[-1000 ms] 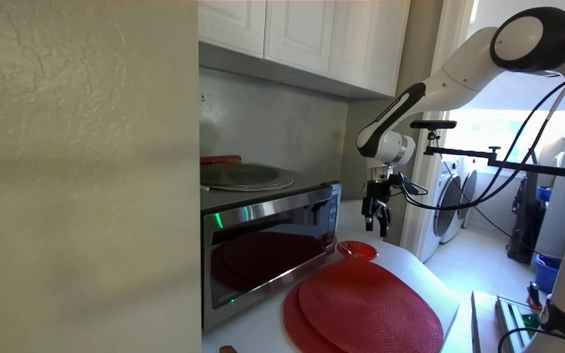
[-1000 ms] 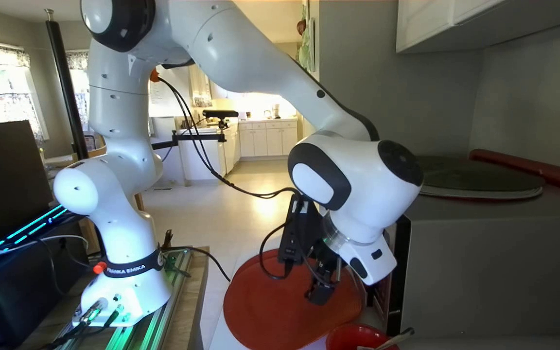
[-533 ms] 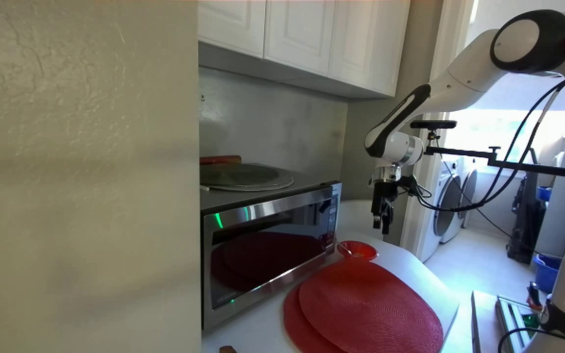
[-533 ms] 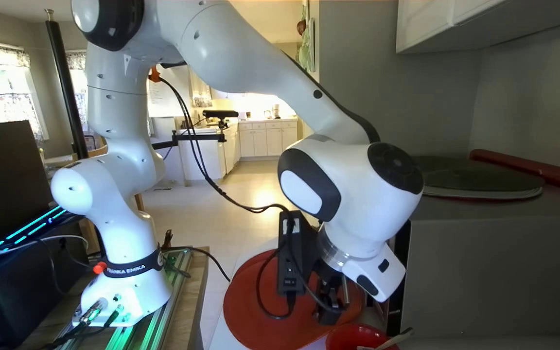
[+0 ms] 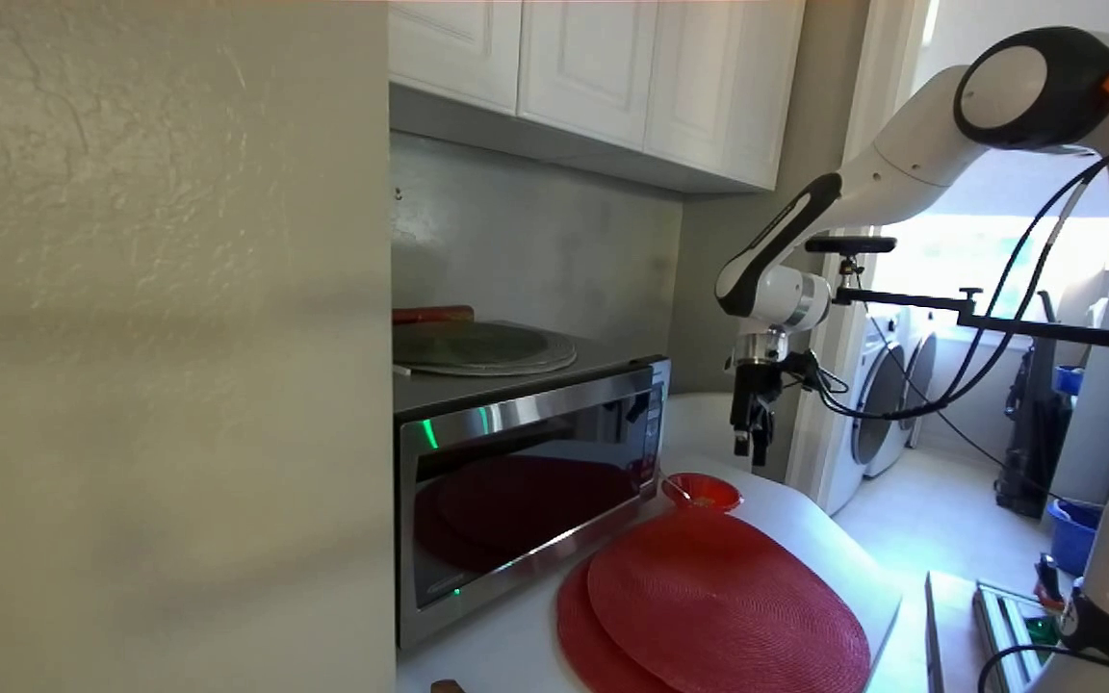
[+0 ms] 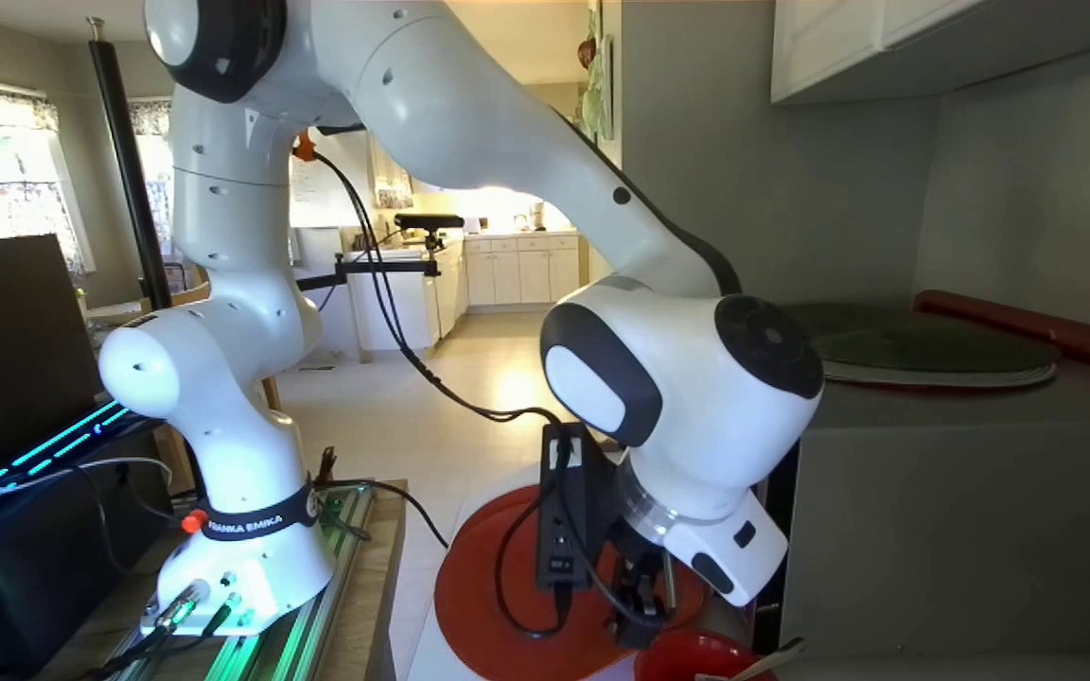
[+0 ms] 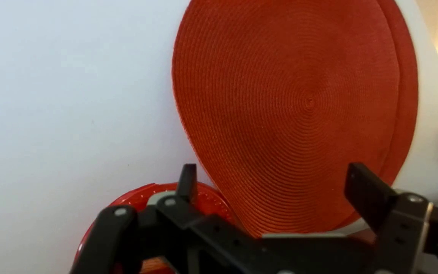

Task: Put one red placemat on top of the microwave.

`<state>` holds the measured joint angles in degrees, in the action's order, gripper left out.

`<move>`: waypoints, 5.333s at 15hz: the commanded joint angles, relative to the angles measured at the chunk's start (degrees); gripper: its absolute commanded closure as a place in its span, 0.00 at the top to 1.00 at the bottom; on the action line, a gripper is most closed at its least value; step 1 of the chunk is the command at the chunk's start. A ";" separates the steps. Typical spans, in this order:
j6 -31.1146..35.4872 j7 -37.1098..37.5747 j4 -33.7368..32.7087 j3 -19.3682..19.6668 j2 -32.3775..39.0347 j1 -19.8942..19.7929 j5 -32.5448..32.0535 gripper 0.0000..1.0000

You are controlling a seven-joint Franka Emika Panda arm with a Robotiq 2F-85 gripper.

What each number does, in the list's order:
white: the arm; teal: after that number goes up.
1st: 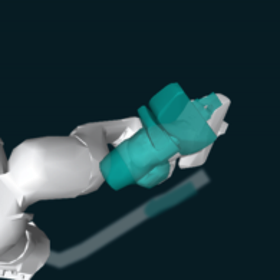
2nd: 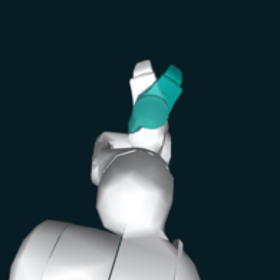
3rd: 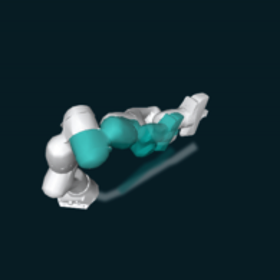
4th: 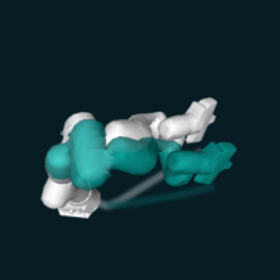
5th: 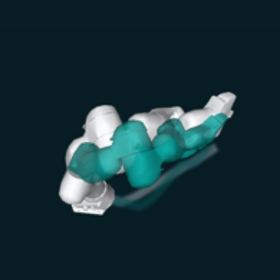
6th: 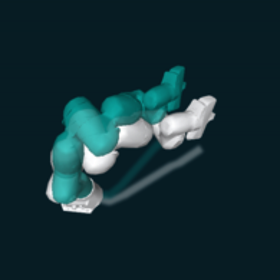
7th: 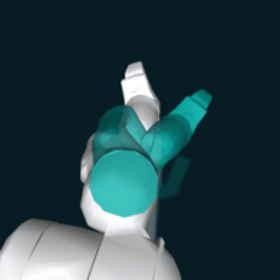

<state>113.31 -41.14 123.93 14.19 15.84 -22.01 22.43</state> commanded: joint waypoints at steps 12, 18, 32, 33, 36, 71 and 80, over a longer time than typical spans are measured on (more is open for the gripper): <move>5.13 -13.40 2.95 -1.36 5.62 -6.02 12.12 1.00; 4.07 -12.54 3.24 -1.74 6.46 -5.99 12.97 1.00; 5.14 -19.51 4.82 -3.84 9.26 -6.89 16.14 1.00; 5.69 -21.12 5.16 -3.99 9.00 -6.89 16.59 1.00; 5.41 -24.11 5.10 -3.85 9.40 -6.78 17.23 1.00; 12.54 -39.20 13.42 -4.14 5.43 -4.67 21.32 0.00; 5.86 -39.23 21.67 0.24 -6.58 -3.24 13.85 0.01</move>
<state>121.38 -79.50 139.95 12.32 17.30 -26.03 39.99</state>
